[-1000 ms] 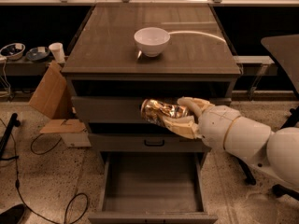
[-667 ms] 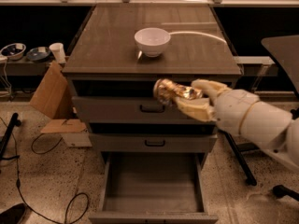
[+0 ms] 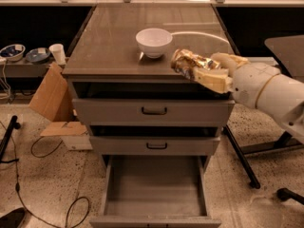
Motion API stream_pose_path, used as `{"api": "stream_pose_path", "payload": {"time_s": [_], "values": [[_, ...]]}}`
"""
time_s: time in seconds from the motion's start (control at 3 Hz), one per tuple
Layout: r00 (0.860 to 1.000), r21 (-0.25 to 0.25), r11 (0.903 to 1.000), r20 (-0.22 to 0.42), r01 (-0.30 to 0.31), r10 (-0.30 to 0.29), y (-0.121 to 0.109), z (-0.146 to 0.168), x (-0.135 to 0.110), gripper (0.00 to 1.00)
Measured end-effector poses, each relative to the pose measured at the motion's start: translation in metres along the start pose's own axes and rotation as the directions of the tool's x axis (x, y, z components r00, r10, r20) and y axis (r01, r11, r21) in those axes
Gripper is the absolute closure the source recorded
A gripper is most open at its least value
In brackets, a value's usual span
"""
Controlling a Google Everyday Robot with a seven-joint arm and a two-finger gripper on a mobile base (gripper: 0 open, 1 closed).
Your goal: Pick orange can from bottom drawer and place on counter
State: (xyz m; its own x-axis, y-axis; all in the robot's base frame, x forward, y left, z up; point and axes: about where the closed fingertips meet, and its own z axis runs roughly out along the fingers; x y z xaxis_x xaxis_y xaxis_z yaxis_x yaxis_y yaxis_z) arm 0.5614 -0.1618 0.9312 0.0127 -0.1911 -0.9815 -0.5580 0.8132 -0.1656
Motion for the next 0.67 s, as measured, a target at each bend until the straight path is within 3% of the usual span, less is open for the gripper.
{"api": "stream_pose_path", "payload": {"time_s": [0.67], "values": [[0.999, 0.088, 0.9954, 0.020, -0.039, 0.037, -0.045, 0.045, -0.035, 1.00]]}}
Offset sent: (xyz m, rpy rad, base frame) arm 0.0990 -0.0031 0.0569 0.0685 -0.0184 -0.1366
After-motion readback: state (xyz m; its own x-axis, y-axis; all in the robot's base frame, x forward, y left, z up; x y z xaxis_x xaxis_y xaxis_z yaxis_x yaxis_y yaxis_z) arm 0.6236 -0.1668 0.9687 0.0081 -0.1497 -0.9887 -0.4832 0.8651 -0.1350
